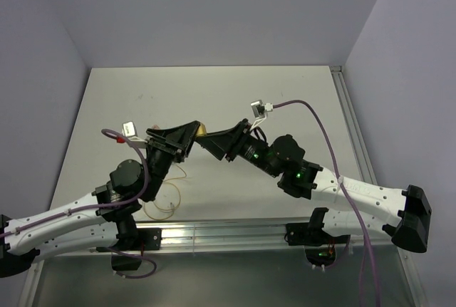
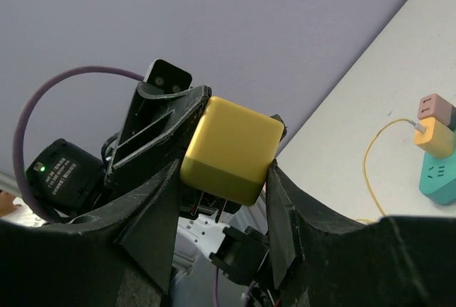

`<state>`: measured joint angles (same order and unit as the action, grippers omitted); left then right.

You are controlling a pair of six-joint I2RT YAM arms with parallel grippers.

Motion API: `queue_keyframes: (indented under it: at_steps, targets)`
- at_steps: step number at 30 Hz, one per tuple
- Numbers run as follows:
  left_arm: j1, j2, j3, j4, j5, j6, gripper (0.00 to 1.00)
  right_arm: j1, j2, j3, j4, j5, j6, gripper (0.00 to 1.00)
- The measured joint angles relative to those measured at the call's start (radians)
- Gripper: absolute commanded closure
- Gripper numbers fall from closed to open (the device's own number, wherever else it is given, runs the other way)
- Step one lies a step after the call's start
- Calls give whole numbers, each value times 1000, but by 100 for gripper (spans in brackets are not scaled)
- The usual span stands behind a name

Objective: Insert the plug

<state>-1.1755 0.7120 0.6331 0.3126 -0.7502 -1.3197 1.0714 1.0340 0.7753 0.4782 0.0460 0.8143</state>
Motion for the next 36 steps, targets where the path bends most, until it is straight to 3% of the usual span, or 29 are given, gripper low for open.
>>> queue_keyframes:
  at_steps: [3, 4, 7, 17, 23, 30, 34, 36]
  targets:
    - [0, 13, 43, -60, 0, 29, 31, -9, -6, 0, 0, -4, -7, 100]
    - [-1, 16, 54, -79, 1, 40, 18, -14, -6, -2, 0, -9, -14, 100]
    - [-2, 29, 77, -133, 3, 75, 0, -26, -7, -14, -5, -21, -24, 100]
    - [-2, -11, 90, -193, 0, 223, 1, -51, -23, -38, -50, -49, -42, 100]
    - [-2, -46, 185, -303, 1, 346, 0, -109, -119, -77, -135, -127, -81, 100]
    - [-2, -68, 216, -365, 169, 480, 0, -272, -229, -83, -295, -342, -177, 100]
    - [-2, -68, 216, -409, 325, 542, 6, -304, -273, -82, -431, -482, -271, 100]
    - [-2, -67, 216, -442, 400, 569, 4, -306, -295, -82, -499, -542, -316, 100]
